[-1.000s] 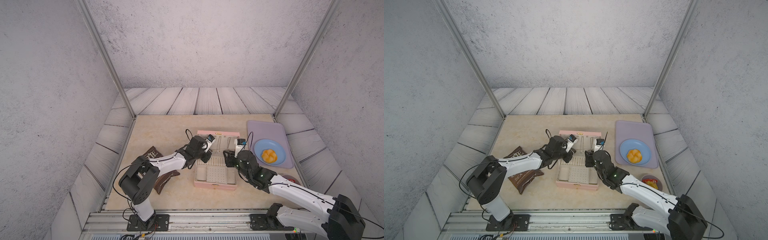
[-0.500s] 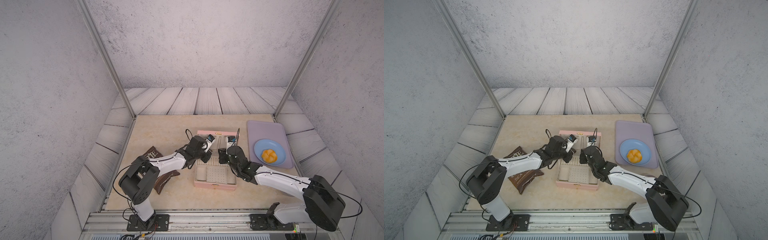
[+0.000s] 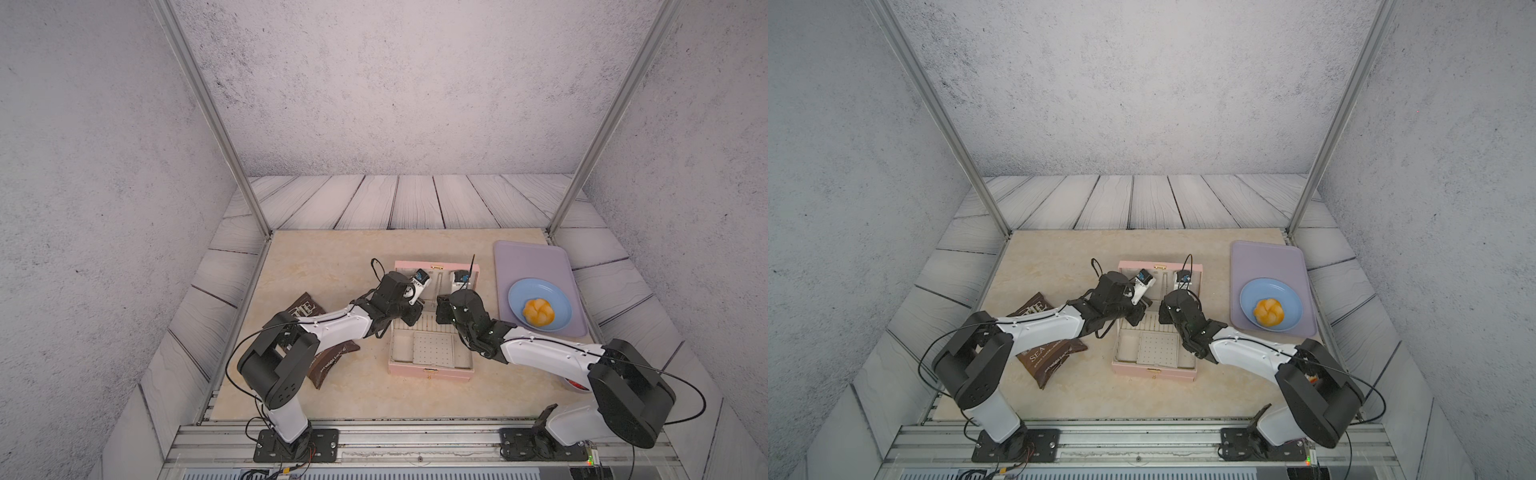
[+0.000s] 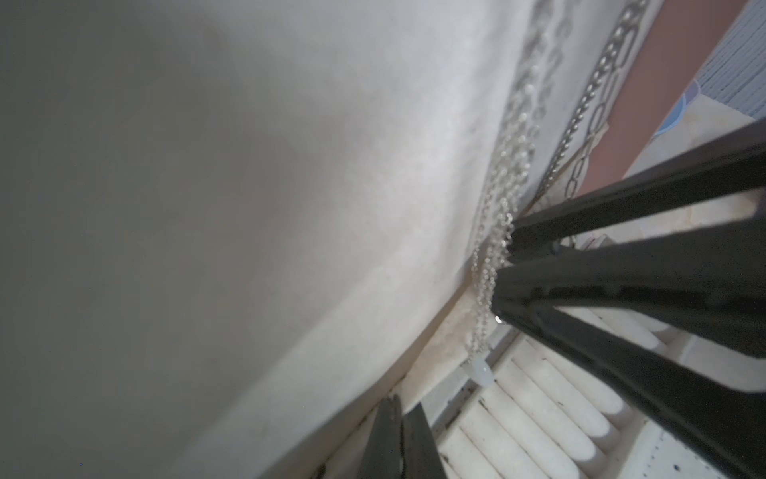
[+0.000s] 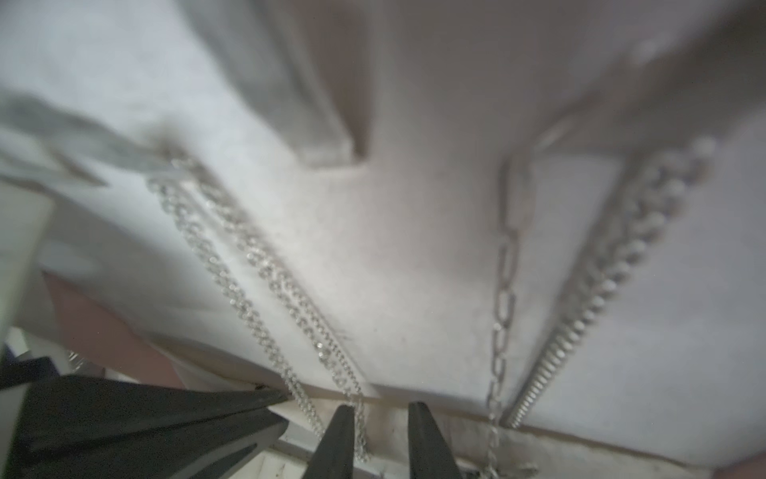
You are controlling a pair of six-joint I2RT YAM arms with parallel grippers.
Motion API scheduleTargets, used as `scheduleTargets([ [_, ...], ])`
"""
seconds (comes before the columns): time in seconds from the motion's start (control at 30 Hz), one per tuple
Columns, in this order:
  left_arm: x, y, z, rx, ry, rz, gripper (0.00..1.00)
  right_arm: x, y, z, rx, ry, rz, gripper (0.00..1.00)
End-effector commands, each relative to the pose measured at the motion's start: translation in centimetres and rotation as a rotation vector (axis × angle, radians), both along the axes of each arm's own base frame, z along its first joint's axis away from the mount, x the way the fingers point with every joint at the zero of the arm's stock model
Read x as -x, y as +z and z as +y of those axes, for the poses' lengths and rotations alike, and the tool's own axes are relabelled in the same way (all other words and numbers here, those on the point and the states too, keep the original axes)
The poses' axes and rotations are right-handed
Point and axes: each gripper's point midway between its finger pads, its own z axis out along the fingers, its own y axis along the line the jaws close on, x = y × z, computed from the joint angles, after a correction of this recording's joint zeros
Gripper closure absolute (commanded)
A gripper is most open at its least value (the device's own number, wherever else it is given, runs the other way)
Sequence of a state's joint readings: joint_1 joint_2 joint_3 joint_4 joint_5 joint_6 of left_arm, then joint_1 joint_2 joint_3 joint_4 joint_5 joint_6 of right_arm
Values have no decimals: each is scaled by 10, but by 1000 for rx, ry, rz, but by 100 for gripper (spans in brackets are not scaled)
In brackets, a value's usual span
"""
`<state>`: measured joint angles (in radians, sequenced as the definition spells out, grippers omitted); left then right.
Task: Put jewelry chain into jewelry box
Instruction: Adjust the necklace in the storage slot.
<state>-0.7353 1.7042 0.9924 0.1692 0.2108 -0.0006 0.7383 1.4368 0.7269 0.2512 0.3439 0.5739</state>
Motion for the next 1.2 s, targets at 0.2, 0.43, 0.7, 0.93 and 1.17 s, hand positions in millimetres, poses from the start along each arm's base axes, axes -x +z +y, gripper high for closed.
scheduleTargets([
  [0.2, 3, 36, -15, 102, -56, -46, 100, -12, 7, 3, -19, -10, -19, 80],
  [0.43, 4, 35, -15, 100, -63, -46, 100, -13, 16, 4, -37, -2, -36, 97],
  [0.7, 6, 37, -17, 107, -79, -47, 100, -12, 39, 3, -45, 8, -78, 100],
  [0.93, 13, 35, -20, 104, -129, -54, 100, -14, 49, 4, -66, 9, -107, 100],
  [1.17, 14, 34, -19, 100, -137, -56, 100, -11, 62, 5, -96, 20, -128, 100],
])
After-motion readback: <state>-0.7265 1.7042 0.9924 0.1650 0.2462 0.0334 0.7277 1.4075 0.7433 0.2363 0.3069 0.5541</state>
